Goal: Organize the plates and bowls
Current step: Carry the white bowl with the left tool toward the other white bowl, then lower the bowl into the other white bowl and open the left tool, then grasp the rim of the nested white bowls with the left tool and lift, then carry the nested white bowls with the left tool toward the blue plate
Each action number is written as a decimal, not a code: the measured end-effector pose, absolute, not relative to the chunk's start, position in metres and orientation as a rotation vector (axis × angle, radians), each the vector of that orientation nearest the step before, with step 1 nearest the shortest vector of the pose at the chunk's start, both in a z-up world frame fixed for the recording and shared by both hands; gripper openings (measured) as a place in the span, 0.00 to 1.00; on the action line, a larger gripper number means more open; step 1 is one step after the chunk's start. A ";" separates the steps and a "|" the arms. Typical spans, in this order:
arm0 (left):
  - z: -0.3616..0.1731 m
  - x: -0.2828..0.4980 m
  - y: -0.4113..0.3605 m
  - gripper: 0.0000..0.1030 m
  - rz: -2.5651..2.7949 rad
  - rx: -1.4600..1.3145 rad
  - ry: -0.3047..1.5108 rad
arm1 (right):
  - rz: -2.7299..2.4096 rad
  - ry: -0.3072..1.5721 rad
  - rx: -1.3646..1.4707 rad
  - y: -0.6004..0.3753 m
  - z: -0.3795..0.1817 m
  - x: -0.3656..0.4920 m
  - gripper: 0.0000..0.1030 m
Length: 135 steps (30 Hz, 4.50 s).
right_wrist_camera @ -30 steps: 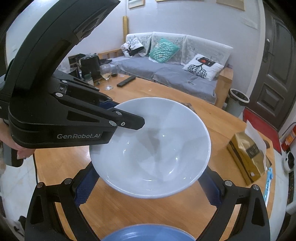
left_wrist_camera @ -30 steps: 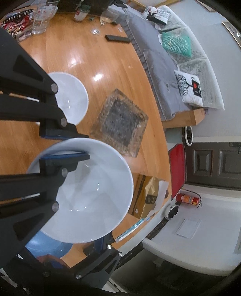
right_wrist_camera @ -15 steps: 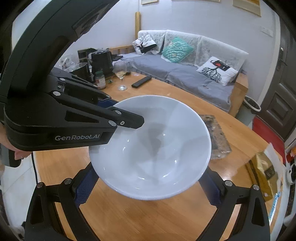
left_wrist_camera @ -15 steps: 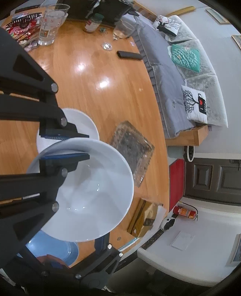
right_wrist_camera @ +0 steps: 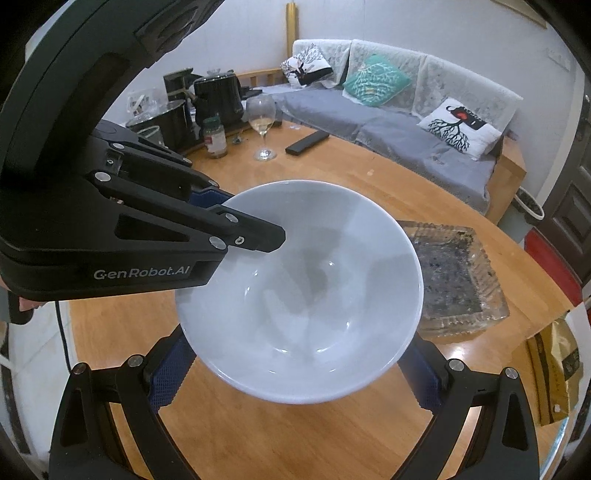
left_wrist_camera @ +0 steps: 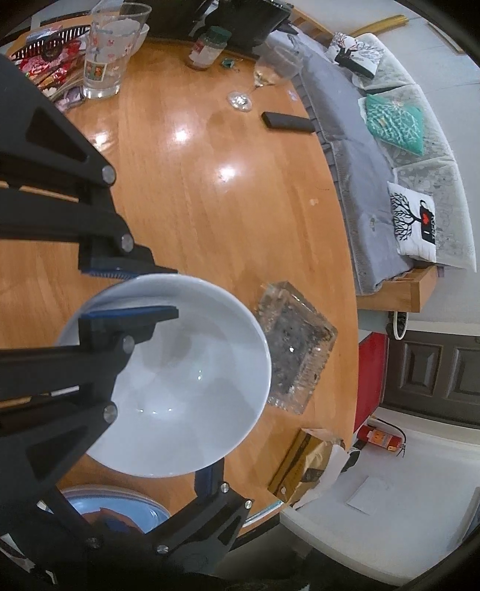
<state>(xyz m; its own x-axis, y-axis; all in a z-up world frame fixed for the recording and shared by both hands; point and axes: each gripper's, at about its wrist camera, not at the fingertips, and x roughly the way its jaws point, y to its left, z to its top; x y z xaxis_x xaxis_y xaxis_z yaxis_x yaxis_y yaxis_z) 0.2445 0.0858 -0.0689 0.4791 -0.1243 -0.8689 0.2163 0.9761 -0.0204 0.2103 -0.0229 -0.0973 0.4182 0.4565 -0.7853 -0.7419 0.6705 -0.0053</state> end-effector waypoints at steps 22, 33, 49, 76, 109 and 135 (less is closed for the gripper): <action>-0.099 0.263 0.092 0.09 -0.217 0.093 1.108 | 0.775 0.920 -0.402 -0.017 -0.115 0.226 0.94; -0.108 0.264 0.092 0.11 -0.222 0.094 1.121 | 0.770 0.945 -0.416 -0.015 -0.118 0.226 0.94; -0.114 0.262 0.086 0.11 -0.207 0.134 1.121 | 0.739 0.953 -0.469 -0.014 -0.125 0.221 0.94; -0.114 0.271 0.075 0.37 -0.261 0.117 1.123 | 0.503 0.859 -0.206 -0.039 -0.128 0.154 0.99; -0.151 0.289 0.079 0.78 -0.393 0.115 1.147 | 0.476 0.935 -0.080 -0.019 -0.197 0.229 0.99; -0.151 0.248 0.085 0.58 -0.500 0.042 1.204 | 0.516 0.912 -0.146 -0.011 -0.189 0.187 0.86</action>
